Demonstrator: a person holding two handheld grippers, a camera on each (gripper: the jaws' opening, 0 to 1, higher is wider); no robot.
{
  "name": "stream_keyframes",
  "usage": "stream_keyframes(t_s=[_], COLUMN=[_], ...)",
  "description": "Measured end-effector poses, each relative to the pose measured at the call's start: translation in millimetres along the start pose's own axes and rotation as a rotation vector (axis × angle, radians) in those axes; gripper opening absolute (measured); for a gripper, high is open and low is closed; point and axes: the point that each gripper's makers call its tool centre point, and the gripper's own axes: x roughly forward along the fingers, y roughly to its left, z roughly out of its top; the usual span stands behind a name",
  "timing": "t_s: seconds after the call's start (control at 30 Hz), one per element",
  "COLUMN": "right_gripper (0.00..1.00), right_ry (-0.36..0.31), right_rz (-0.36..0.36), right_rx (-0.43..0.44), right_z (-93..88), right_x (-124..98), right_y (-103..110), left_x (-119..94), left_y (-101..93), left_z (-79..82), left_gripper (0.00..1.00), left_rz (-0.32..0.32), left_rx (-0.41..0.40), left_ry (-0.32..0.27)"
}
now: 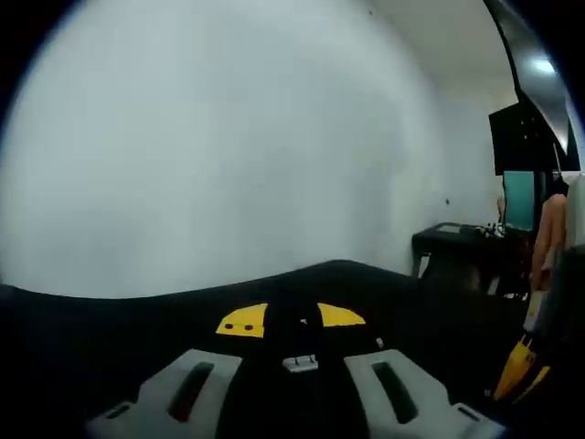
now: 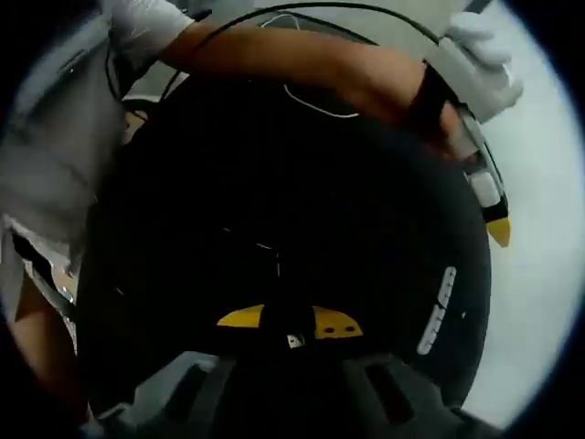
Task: Grab the wires, straighten them and put them on the rack
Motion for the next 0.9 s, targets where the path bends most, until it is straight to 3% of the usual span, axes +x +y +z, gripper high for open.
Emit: stream_keyframes(t_s=[0.03,0.1,0.13,0.2,0.23,0.33,0.4,0.5,0.53,0.6,0.67,0.73,0.8,0.9], right_gripper=[0.14,0.14,0.14,0.10,0.09,0.09,0.09,0.09,0.09,0.09,0.09,0.09,0.09,0.09], right_ry=[0.033,0.058,0.075,0.013,0.031,0.052,0.115,0.284,0.313,0.301,0.270,0.300,0.321,0.273], right_rz=[0.021,0.059,0.059,0.083,0.083,0.003,-0.074,-0.253,-0.297,-0.355,-0.331,-0.260,-0.226,-0.220], right_rx=[-0.055,0.082,0.085,0.007,-0.018,-0.029,-0.043,-0.099,-0.159,-0.234,-0.306,-0.332,-0.383,-0.404], right_z=[-3.6,-9.3,-11.5,0.7,-1.9,-7.6,-22.3,-49.2,-54.8,-57.8,-55.7,-64.6,-81.2,-96.6], right_x=[2.3,9.9,13.3,23.4,22.0,-1.0,-38.5,-83.1,-91.0,-94.3,-82.2,-65.8,-53.1,-34.0], right_y=[2.2,7.1,5.8,3.2,2.0,-8.9,-20.9,-60.6,-78.7,-112.7,-124.9,-126.2,-142.9,-164.5], left_x=[1.1,2.3,1.9,-0.1,-1.1,-5.5,-6.3,-10.0,-10.6,-8.4,-4.8,-2.5,2.7,9.8], left_y=[-2.2,-5.6,-5.6,-7.4,-7.7,-5.8,-9.8,-17.1,-21.4,-36.5,-58.4,-74.0,-78.7,-80.1], left_z=[-0.3,-5.7,-8.3,-13.6,-14.2,-7.5,3.2,24.9,27.5,25.7,6.5,-9.3,-36.6,-58.8], left_gripper=[0.22,0.22,0.21,0.21,0.21,0.21,0.21,0.18,0.14,0.08,0.09,0.10,0.11,0.07], left_rz=[-0.008,-0.020,-0.019,-0.032,-0.036,-0.033,-0.059,-0.081,-0.097,-0.158,-0.250,-0.305,-0.294,-0.274], left_rx=[0.009,0.034,0.033,0.018,0.016,0.025,0.045,0.070,0.068,0.066,0.085,0.092,0.136,0.216], left_ry=[0.001,0.018,0.027,0.045,0.049,0.038,-0.003,-0.104,-0.118,-0.122,-0.053,0.006,0.118,0.184])
